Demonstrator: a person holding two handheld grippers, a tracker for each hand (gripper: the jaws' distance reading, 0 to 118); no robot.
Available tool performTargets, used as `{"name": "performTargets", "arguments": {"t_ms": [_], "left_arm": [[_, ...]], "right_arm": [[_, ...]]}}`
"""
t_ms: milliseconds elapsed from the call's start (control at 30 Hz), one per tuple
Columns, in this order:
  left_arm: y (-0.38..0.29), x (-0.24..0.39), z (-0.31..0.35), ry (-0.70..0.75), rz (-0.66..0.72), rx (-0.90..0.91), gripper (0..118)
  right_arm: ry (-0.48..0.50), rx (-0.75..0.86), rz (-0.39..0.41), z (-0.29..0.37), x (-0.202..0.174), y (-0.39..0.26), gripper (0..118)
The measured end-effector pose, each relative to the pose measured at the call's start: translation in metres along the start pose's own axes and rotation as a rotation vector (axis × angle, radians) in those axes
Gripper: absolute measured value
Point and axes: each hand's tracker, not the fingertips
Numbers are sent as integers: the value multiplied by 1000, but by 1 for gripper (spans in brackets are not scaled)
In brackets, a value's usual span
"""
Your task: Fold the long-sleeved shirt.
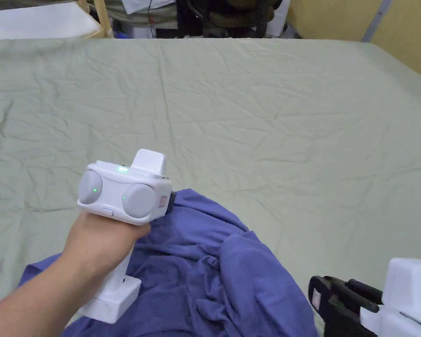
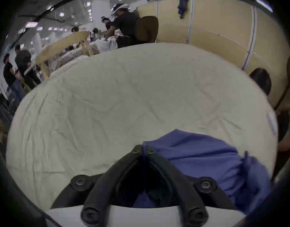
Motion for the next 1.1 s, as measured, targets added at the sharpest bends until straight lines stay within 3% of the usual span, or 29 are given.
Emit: {"name": "performTargets", "arguments": {"t_ms": [33,67,100,133,200,233,300,333,367,433,467,567,700,900,1000,1100], "left_arm": [[3,1,6,-9,14,5,0],[5,3,13,-1,-1,20,0],[6,6,19,3,-8,38,0],[5,5,30,13,-37,64,0],[5,9,42,32,-98,68,0],[5,9,47,24,-97,67,0],[5,0,59,14,-90,78,0],[5,-1,65,13,-82,80,0],[5,-1,72,8,-71,76,0],[4,-6,92,5,-63,71,0],[3,-7,105,23,-63,86,0],[-3,-14,153,46,-74,146,0],[-5,-28,230,10,45,254,0],[-9,-46,345,32,249,453,0],[2,-56,389,65,251,532,0],[17,-68,431,138,252,583,0]], "right_arm": [[23,-32,36,-9,0,0,70],[17,-74,83,-21,1,-1,118],[-6,-118,123,-32,-1,-4,118],[24,-103,155,-34,-6,-7,111],[-156,-139,196,-55,-5,-19,100],[-162,-159,182,-63,-5,-25,96],[-131,-257,166,-81,1,-35,61],[-113,-296,137,-85,3,-40,31],[-86,-317,67,-85,7,-43,16],[-65,-298,-10,-70,10,-41,15],[-116,-248,-65,-48,4,-36,14],[-111,-12,-7,16,-11,-27,14],[-82,141,107,75,-31,-2,14],[-9,352,127,144,-57,51,13],[15,447,171,165,-63,80,13],[114,491,169,188,-66,108,12]]}}
